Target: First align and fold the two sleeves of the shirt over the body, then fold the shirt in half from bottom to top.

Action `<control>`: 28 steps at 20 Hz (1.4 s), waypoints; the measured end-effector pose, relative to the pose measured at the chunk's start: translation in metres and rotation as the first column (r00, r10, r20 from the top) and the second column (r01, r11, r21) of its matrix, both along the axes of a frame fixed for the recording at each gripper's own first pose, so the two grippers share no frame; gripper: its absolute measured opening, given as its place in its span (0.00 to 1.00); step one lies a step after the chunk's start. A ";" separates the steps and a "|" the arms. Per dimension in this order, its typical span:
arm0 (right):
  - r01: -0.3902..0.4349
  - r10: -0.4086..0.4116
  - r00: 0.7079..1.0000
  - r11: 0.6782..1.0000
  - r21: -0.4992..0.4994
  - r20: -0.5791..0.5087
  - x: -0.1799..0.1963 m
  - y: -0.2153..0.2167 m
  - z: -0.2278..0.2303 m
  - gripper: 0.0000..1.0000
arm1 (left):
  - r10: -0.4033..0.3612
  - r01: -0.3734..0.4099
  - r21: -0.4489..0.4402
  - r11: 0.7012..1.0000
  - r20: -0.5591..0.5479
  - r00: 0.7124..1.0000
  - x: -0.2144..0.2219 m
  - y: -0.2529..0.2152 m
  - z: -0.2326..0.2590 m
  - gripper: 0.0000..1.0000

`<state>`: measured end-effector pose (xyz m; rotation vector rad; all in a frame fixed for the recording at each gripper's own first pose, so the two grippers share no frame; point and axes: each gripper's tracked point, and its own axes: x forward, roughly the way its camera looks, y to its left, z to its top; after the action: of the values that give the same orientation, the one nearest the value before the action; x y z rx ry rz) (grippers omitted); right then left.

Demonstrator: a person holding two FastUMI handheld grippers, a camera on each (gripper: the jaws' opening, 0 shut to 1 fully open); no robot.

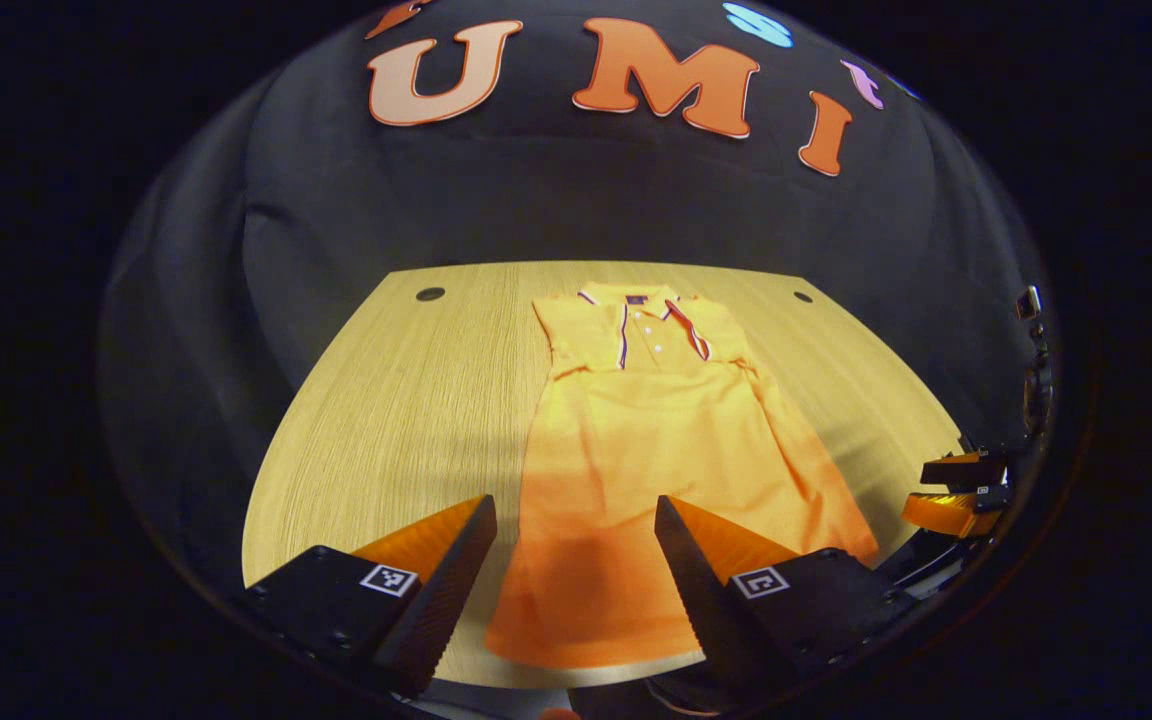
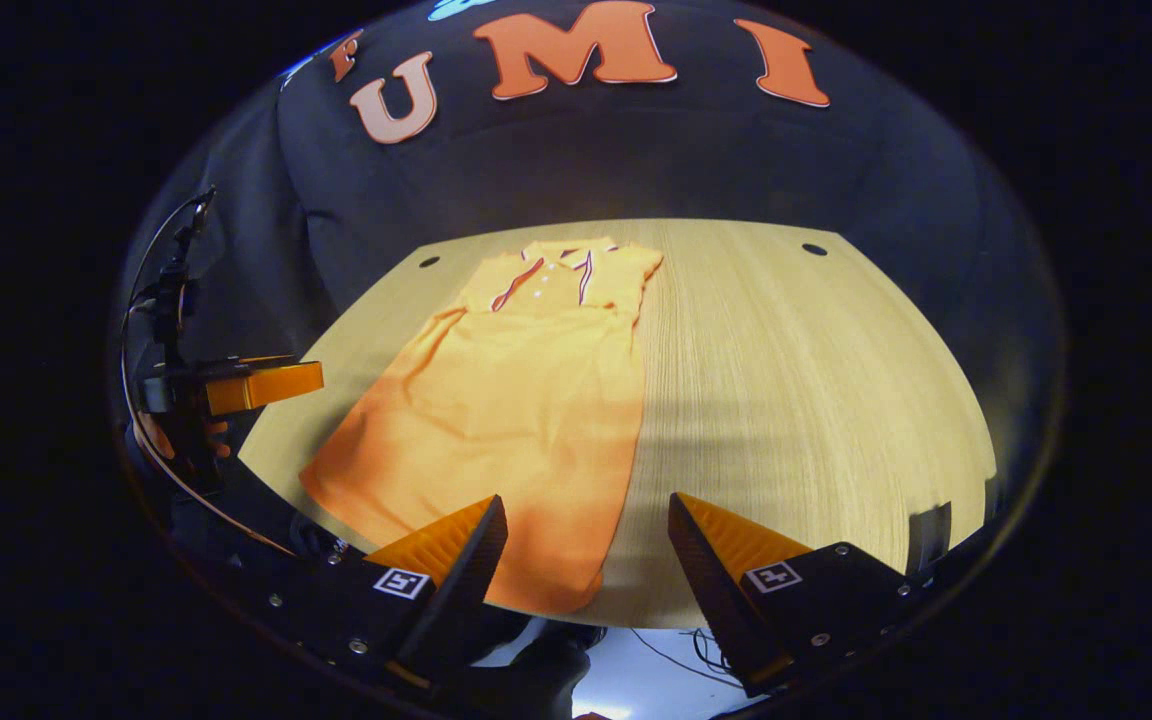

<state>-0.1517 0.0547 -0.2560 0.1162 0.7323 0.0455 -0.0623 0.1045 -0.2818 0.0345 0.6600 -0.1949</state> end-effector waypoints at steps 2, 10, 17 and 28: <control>-0.018 0.018 0.999 1.000 0.009 -0.035 0.003 0.008 -0.013 0.99 | 0.000 0.000 0.012 1.000 -0.046 0.999 -0.014 0.002 -0.021 0.98; -0.042 0.041 0.993 0.999 -0.005 -0.109 -0.006 0.019 -0.044 0.98 | 0.004 0.003 0.044 0.999 -0.166 0.986 -0.032 0.024 -0.071 0.99; -0.033 0.029 0.985 0.999 -0.019 -0.171 -0.022 0.020 -0.062 0.99 | -0.015 0.033 0.074 0.997 -0.233 0.972 -0.050 0.032 -0.105 0.99; -0.021 -0.002 0.985 0.992 -0.128 -0.175 -0.014 0.028 -0.076 0.90 | -0.041 0.053 0.072 0.996 -0.154 0.987 -0.049 0.001 -0.106 0.96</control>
<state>-0.1653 0.0829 -0.3324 -0.0071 0.9094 -0.0036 -0.1112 0.1053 -0.3879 0.1092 0.8199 -0.2196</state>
